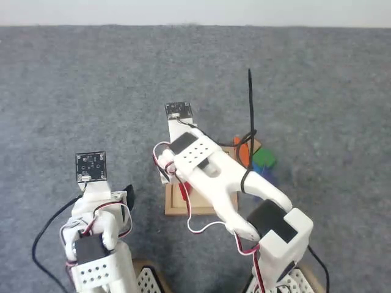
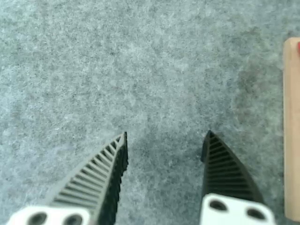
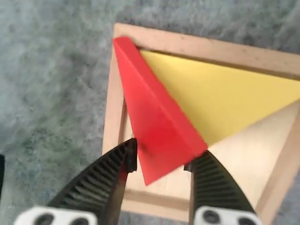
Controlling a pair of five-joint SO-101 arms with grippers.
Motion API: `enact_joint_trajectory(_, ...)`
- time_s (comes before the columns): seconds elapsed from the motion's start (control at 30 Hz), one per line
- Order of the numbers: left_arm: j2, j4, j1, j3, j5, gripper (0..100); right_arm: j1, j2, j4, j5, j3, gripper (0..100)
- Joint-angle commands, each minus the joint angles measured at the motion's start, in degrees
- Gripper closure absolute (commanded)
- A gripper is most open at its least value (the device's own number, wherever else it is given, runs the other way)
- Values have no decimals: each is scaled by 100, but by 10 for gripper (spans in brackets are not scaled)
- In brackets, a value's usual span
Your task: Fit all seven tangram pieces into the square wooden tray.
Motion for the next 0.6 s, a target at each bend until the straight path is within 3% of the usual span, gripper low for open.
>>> enact_joint_trajectory(0.0,-88,26,-26,-48,53,755,224,-84,620,-18,-738,829)
enact_joint_trajectory(0.17,-88,26,-26,-48,53,755,444,-40,716,-18,-712,830)
enact_joint_trajectory(0.37,-88,26,-26,-48,53,755,66,-145,866,9,-457,830)
enact_joint_trajectory(0.57,-88,26,-26,-48,53,755,989,-655,831,1037,-1108,830)
